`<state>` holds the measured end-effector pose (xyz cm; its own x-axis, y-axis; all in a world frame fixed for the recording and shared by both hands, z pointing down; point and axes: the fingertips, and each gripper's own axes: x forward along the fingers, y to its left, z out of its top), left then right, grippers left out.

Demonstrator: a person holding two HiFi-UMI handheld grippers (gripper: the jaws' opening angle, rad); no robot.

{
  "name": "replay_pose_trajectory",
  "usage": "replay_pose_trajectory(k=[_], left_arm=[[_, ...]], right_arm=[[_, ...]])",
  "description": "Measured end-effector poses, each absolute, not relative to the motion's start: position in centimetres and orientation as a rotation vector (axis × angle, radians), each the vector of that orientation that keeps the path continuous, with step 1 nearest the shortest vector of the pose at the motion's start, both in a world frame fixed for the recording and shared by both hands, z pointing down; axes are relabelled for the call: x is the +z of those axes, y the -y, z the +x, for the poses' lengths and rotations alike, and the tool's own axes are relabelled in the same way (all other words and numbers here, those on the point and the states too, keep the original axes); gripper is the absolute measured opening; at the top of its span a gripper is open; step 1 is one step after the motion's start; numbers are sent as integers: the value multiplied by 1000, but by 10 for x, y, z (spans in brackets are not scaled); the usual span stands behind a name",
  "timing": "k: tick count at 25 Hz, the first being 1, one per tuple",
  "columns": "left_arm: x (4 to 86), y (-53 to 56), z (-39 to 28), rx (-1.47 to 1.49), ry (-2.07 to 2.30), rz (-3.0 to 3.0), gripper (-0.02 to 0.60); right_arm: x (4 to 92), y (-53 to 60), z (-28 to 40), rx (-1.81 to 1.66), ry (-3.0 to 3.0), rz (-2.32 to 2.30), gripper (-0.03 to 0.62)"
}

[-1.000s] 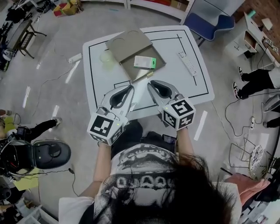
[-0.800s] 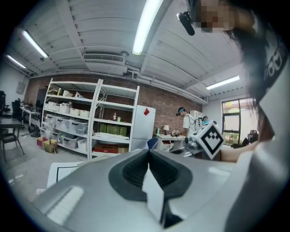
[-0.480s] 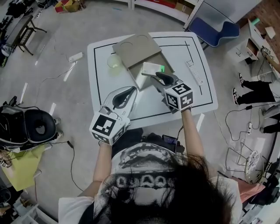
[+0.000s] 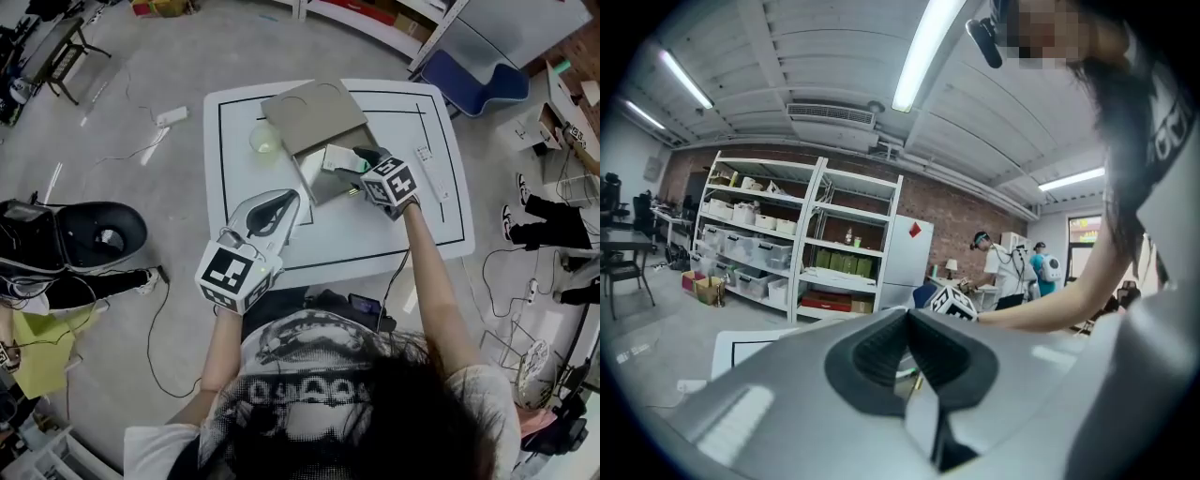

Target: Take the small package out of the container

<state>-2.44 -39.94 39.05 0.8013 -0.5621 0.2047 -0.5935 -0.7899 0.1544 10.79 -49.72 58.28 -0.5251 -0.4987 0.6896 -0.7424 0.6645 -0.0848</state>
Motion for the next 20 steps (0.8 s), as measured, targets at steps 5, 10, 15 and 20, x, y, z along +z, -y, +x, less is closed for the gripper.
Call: replay_pose_trajectory(k=[5, 10, 15, 20], left_arm=[[400, 411, -30, 230, 903, 2761, 0], [405, 417, -33, 243, 891, 2747, 0], [410, 422, -41, 256, 899, 2735, 0], [412, 427, -53, 256, 928, 2721, 0]], right_arm=[[615, 515, 112, 466, 2132, 819, 350], [641, 520, 110, 418, 2032, 672, 393], [661, 523, 109, 423, 1971, 616, 399], [667, 525, 111, 432, 1964, 639, 408]])
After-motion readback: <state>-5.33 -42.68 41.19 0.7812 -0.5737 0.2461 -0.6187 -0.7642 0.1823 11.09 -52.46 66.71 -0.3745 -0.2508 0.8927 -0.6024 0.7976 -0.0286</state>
